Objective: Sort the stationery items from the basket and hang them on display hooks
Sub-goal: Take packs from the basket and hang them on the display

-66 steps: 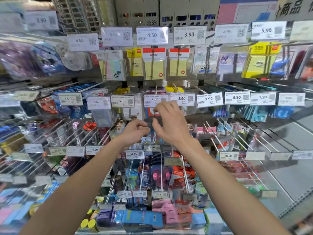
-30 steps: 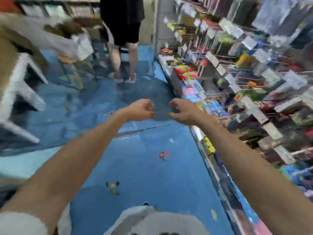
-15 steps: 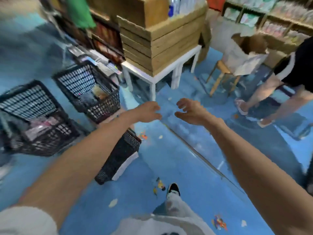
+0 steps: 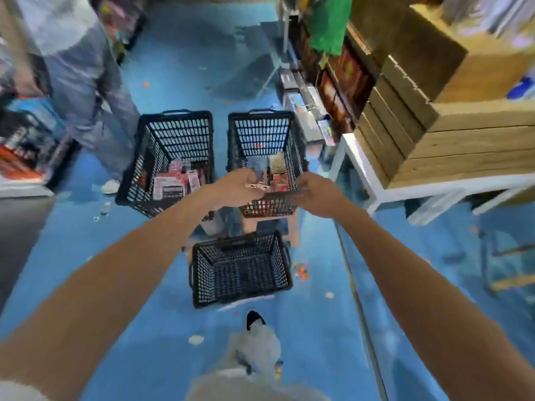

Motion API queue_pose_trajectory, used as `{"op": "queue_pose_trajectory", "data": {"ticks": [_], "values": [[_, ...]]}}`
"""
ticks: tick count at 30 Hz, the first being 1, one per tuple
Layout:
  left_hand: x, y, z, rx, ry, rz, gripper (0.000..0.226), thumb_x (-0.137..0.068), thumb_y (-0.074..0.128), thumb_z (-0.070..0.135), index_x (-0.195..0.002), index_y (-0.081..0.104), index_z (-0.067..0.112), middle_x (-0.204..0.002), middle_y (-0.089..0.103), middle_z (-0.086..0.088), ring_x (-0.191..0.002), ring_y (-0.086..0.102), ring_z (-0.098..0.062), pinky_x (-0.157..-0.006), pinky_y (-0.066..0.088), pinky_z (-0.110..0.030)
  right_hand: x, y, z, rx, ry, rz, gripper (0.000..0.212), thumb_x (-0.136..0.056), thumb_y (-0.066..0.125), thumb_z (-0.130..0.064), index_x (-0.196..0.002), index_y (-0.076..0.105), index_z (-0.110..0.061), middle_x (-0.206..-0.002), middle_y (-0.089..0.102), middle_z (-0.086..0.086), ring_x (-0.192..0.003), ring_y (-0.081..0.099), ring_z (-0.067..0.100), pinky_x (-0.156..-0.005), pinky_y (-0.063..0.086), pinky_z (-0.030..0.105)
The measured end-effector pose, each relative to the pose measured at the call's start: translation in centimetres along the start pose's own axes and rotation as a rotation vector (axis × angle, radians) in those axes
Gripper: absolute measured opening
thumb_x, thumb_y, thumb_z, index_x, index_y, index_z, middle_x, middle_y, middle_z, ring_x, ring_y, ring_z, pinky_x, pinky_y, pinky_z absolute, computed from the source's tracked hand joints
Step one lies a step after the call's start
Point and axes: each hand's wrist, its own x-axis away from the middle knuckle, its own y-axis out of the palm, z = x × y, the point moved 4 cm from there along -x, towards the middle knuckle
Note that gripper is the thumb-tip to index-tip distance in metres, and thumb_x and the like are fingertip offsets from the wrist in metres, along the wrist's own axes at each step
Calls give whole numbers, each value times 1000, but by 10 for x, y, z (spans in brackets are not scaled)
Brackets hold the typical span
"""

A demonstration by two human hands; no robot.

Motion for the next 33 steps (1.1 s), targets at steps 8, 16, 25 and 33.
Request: {"op": "queue_pose_trajectory", "data": {"ticks": [8,16,25,33], "values": [[-109,-51,-38,93,-65,30,17,-102,63,26,-113,56,16,-96,55,5,-91,56,-17,-66,37,-20,-138,8,1,-160,103,-96,38,-92,71,-22,-125,56,-9,-115,65,7,-99,64,25,-85,54,41],[-227,-56,-51,163,-191,-104,33,-102,60,36,-123,49,14,-116,48,-8,-112,51,-25,-96,45,-42,-257,35,34,-154,183,-292,12,-90,68,-15,-87,57,-10,-76,51,3,-69,49,17,-63,41,32],[-367,9,-113,146,-427,-188,59,-102,60,32,-150,38,4,-130,49,-8,-117,52,-26,-91,45,-37,-377,141,116,-168,363,-553,14,-88,67,-2,-96,59,-9,-88,59,13,-82,60,28,-66,44,28],[-434,100,-186,191,-623,-190,38,-100,61,23,-133,60,5,-129,66,-16,-115,64,-32,-95,56,-44,-416,231,172,-192,462,-745,48,-84,64,-10,-131,56,-13,-116,65,17,-98,70,36,-82,61,54]]}}
